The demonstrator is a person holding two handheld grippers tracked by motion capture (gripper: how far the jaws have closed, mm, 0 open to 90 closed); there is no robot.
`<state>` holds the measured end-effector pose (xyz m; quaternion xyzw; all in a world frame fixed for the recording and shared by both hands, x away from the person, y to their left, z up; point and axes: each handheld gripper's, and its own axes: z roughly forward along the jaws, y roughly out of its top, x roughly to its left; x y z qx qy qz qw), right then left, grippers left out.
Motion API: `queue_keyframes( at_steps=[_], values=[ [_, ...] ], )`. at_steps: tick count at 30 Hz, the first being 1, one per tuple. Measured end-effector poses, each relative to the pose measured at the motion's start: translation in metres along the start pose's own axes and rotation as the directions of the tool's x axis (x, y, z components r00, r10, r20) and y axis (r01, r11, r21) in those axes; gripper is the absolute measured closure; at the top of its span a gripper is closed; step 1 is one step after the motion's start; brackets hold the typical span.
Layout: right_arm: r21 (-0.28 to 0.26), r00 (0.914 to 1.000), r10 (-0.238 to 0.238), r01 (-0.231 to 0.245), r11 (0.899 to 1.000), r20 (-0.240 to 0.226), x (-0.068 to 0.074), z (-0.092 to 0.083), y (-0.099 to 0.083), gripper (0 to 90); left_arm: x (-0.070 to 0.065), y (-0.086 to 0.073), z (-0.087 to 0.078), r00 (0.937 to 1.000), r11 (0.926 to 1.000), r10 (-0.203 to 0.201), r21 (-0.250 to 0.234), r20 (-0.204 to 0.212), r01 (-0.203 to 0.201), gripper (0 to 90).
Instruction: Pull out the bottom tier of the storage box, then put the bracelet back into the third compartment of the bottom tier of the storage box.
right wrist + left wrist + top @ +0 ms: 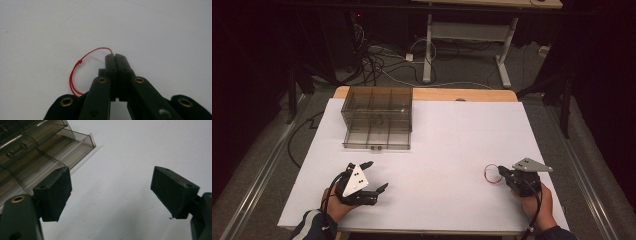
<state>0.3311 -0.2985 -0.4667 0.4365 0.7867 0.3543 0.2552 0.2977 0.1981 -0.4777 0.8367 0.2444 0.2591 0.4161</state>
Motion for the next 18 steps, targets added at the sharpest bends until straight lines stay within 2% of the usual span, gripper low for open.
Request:
queue_keyframes(
  at_steps=[5, 14, 18],
  values=[
    [-0.053, 0.9997, -0.023, 0.023, 0.998, -0.003, 0.004, -0.009, 0.003, 90.0, 0.002, -0.001, 0.001, 1.0000, 0.9999, 0.004, 0.011, -0.003, -0.004, 16.8],
    [-0.103, 0.9991, -0.043, 0.043, 0.994, 0.002, 0.009, -0.017, 0.008, 90.0, 0.001, -0.001, 0.000, 0.9999, 0.9999, 0.009, 0.012, -0.008, -0.009, 16.8],
    [-0.122, 0.9986, -0.052, 0.052, 0.991, -0.001, 0.010, -0.019, 0.010, 90.0, 0.002, -0.003, 0.000, 1.0000, 0.9998, -0.002, 0.020, -0.005, 0.002, 16.8]
  ],
)
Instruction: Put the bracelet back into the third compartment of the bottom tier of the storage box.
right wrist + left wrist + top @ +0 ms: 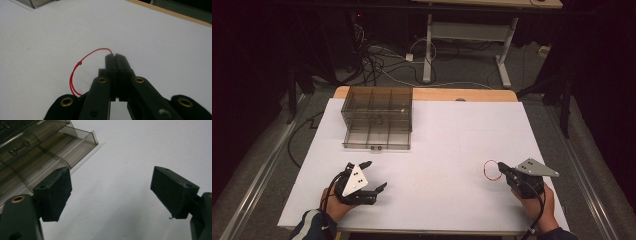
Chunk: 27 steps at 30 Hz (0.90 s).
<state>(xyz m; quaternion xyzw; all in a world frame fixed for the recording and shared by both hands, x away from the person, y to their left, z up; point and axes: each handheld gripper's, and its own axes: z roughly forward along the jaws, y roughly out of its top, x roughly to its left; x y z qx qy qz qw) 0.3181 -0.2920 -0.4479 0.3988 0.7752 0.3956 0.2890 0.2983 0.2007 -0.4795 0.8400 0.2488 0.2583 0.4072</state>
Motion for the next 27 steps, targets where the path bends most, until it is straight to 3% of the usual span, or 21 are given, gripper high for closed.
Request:
queue_keyframes(
  at_steps=[15, 27],
  values=[
    [-0.074, 0.9984, -0.045, 0.043, 0.996, -0.035, 0.013, 0.003, 0.021, 90.0, 0.000, 0.000, -0.005, 0.9997, 1.0000, 0.005, 0.005, -0.023, -0.004, 16.8],
    [-0.127, 0.9854, -0.131, 0.117, 0.985, -0.109, 0.039, 0.028, 0.055, 90.0, -0.001, 0.000, -0.006, 0.9994, 0.9999, 0.008, 0.006, -0.033, -0.008, 16.8]
  ],
)
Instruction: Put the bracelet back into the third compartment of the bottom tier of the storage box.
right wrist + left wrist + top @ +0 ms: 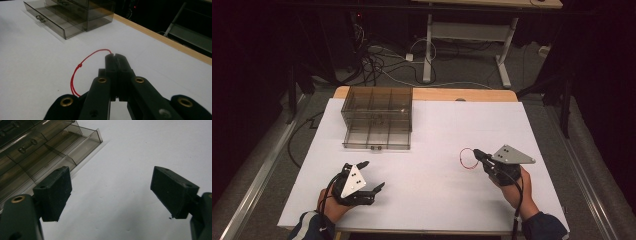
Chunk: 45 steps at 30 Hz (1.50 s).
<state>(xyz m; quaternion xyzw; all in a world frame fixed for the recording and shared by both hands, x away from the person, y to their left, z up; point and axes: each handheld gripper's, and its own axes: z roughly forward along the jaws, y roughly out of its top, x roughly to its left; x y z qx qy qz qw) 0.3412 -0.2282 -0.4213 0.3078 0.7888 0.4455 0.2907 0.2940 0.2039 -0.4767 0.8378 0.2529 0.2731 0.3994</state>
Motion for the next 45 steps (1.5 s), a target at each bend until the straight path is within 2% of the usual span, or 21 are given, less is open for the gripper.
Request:
queue_keyframes(
  at_steps=[10, 24, 30, 32, 34, 37, 38, 45],
  values=[
    [-0.003, 0.9980, -0.042, 0.042, 0.999, -0.047, 0.014, 0.026, 0.014, 90.0, 0.001, 0.000, 0.000, 0.9999, 1.0000, 0.008, 0.005, -0.011, -0.008, 16.8],
    [-0.021, 0.9935, -0.048, 0.046, 0.999, -0.103, 0.031, 0.064, 0.032, 90.0, 0.001, 0.000, 0.000, 0.9999, 1.0000, 0.002, 0.003, -0.015, -0.002, 16.8],
    [-0.029, 0.9880, -0.067, 0.063, 0.998, -0.139, 0.044, 0.091, 0.050, 90.0, 0.002, -0.001, -0.001, 0.9998, 1.0000, 0.003, 0.005, -0.019, -0.003, 16.8],
    [-0.031, 0.9871, -0.072, 0.069, 0.997, -0.143, 0.045, 0.093, 0.052, 90.0, 0.003, -0.001, -0.002, 0.9998, 0.9999, 0.007, 0.008, -0.016, -0.006, 16.6],
    [-0.030, 0.9854, -0.077, 0.074, 0.997, -0.152, 0.051, 0.105, 0.059, 90.0, 0.003, -0.002, -0.003, 0.9999, 1.0000, 0.002, 0.003, -0.017, -0.002, 16.4],
    [-0.027, 0.9848, -0.083, 0.079, 0.996, -0.153, 0.055, 0.112, 0.062, 90.0, 0.004, -0.003, -0.004, 0.9999, 1.0000, -0.002, -0.002, -0.016, 0.002, 16.4],
    [-0.028, 0.9844, -0.089, 0.085, 0.996, -0.152, 0.057, 0.120, 0.065, 90.0, 0.005, -0.003, -0.005, 0.9998, 1.0000, -0.003, -0.006, -0.017, 0.003, 16.4],
    [-0.025, 0.9855, -0.067, 0.064, 0.998, -0.156, 0.059, 0.139, 0.070, 90.0, 0.006, -0.002, -0.004, 0.9999, 1.0000, 0.002, -0.010, -0.013, -0.002, 16.4]
  ],
)
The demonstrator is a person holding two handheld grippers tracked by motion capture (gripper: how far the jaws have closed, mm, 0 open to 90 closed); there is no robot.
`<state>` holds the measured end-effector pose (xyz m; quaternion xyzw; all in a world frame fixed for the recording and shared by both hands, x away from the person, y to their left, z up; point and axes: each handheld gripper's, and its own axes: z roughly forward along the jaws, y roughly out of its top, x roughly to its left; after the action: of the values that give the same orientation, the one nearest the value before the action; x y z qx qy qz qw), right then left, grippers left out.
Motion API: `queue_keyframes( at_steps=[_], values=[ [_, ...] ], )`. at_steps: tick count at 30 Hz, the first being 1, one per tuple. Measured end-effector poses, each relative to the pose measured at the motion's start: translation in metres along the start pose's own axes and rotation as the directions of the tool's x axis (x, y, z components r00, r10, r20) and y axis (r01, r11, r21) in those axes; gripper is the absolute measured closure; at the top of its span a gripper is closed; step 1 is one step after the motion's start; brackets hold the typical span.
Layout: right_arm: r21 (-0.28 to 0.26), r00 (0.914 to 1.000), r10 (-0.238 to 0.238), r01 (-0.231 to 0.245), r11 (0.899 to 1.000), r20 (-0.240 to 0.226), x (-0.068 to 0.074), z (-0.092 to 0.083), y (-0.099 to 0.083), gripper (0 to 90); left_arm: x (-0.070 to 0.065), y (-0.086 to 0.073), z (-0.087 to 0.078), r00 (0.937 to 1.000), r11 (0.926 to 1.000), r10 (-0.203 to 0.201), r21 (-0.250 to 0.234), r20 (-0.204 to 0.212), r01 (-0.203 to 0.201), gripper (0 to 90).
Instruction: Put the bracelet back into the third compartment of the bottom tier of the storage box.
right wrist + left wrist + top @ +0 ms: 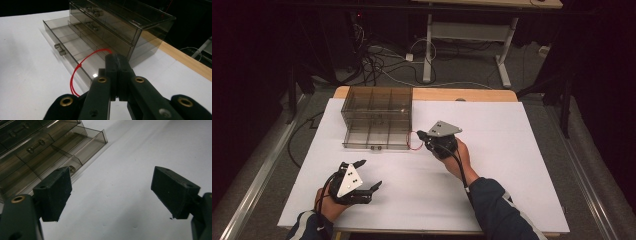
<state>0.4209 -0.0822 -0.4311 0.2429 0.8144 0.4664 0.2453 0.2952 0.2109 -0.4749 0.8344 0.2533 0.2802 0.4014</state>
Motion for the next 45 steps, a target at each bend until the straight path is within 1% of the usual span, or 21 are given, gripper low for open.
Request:
queue_keyframes(
  at_steps=[2, 3, 4, 5, 7, 9, 11, 12, 14, 15, 16, 20, 24, 25, 28, 30, 32, 35, 37, 41, 45],
  values=[
    [0.008, 1.0000, -0.002, 0.002, 1.000, -0.003, 0.002, 0.008, 0.002, 90.0, 0.000, 0.000, 0.000, 1.0000, 1.0000, 0.000, 0.000, 0.001, 0.000, 16.4],
    [0.008, 1.0000, -0.004, 0.004, 1.000, -0.007, 0.003, 0.015, 0.004, 90.0, 0.000, 0.000, 0.000, 1.0000, 1.0000, -0.001, 0.000, 0.001, 0.001, 16.4],
    [0.008, 1.0000, -0.004, 0.004, 1.000, -0.007, 0.003, 0.015, 0.004, 90.0, 0.000, 0.000, 0.000, 1.0000, 1.0000, -0.005, -0.002, 0.001, 0.005, 16.4],
    [0.009, 0.9999, -0.010, 0.010, 1.000, -0.005, 0.004, 0.019, 0.005, 90.0, 0.001, -0.001, 0.000, 1.0000, 1.0000, -0.008, -0.004, 0.002, 0.008, 16.5],
    [0.011, 1.0000, -0.003, 0.003, 1.000, -0.007, 0.006, 0.028, 0.006, 90.0, 0.001, -0.001, 0.000, 1.0000, 1.0000, -0.007, -0.003, 0.002, 0.007, 16.4],
    [0.020, 0.9999, -0.014, 0.014, 1.000, -0.003, 0.007, 0.037, 0.007, 90.0, 0.001, -0.001, 0.000, 0.9999, 0.9999, -0.011, -0.005, 0.003, 0.011, 16.4],
    [0.022, 0.9999, -0.015, 0.015, 1.000, 0.000, 0.007, 0.040, 0.008, 90.0, 0.002, -0.002, -0.001, 0.9999, 0.9999, -0.013, -0.005, 0.005, 0.013, 16.4],
    [0.027, 1.0000, -0.001, 0.001, 1.000, -0.001, 0.007, 0.045, 0.008, 90.0, 0.002, -0.002, -0.001, 0.9999, 0.9999, -0.012, -0.005, 0.004, 0.012, 16.4],
    [0.029, 1.0000, 0.005, -0.005, 1.000, 0.000, 0.007, 0.046, 0.009, 90.0, 0.002, -0.002, -0.001, 0.9999, 0.9999, -0.014, -0.008, 0.004, 0.014, 16.5],
    [0.025, 1.0000, -0.005, 0.005, 1.000, 0.005, 0.008, 0.049, 0.011, 90.0, 0.002, -0.002, -0.001, 0.9999, 0.9998, -0.016, -0.009, 0.003, 0.016, 16.4],
    [0.025, 1.0000, -0.005, 0.005, 1.000, 0.005, 0.008, 0.049, 0.011, 90.0, 0.002, -0.002, -0.001, 0.9999, 0.9998, -0.016, -0.009, 0.003, 0.016, 16.4],
    [0.038, 0.9997, -0.019, 0.018, 0.999, 0.017, 0.008, 0.059, 0.010, 90.0, 0.002, -0.002, -0.001, 0.9999, 0.9998, -0.016, -0.011, 0.007, 0.016, 16.4],
    [0.047, 0.9995, -0.018, 0.017, 0.999, 0.025, 0.008, 0.064, 0.008, 90.0, 0.002, -0.002, -0.001, 0.9998, 0.9997, -0.020, -0.013, 0.008, 0.020, 16.4],
    [0.049, 0.9996, -0.011, 0.010, 0.999, 0.025, 0.008, 0.065, 0.007, 90.0, 0.003, -0.002, -0.001, 0.9997, 0.9997, -0.022, -0.014, 0.010, 0.022, 16.4],
    [0.060, 0.9991, -0.019, 0.017, 0.998, 0.038, 0.008, 0.068, 0.006, 90.0, 0.002, -0.002, -0.001, 0.9998, 0.9997, -0.020, -0.013, 0.009, 0.020, 16.4],
    [0.060, 0.9989, -0.009, 0.006, 0.998, 0.047, 0.007, 0.071, 0.006, 90.0, 0.002, -0.002, -0.001, 0.9997, 0.9997, -0.020, -0.011, 0.012, 0.020, 16.4],
    [0.056, 0.9991, 0.001, -0.004, 0.998, 0.043, 0.006, 0.073, 0.008, 90.0, 0.002, -0.002, -0.001, 0.9998, 0.9998, -0.017, -0.011, 0.012, 0.017, 16.4],
    [0.062, 0.9989, -0.007, 0.004, 0.998, 0.046, 0.008, 0.076, 0.010, 90.0, 0.003, -0.002, -0.001, 0.9997, 0.9997, -0.019, -0.012, 0.012, 0.019, 16.4],
    [0.076, 0.9985, -0.022, 0.019, 0.997, 0.050, 0.011, 0.080, 0.009, 89.9, 0.003, -0.003, -0.002, 0.9997, 0.9997, -0.019, -0.013, 0.012, 0.019, 16.4],
    [0.086, 0.9986, -0.021, 0.016, 0.996, 0.049, 0.013, 0.084, 0.009, 89.7, 0.003, -0.003, -0.002, 0.9997, 0.9997, -0.019, -0.015, 0.014, 0.019, 16.4],
    [0.094, 0.9984, -0.031, 0.026, 0.995, 0.048, 0.015, 0.086, 0.008, 89.6, 0.002, -0.003, -0.001, 0.9997, 0.9998, -0.016, -0.013, 0.017, 0.016, 16.4]
  ],
)
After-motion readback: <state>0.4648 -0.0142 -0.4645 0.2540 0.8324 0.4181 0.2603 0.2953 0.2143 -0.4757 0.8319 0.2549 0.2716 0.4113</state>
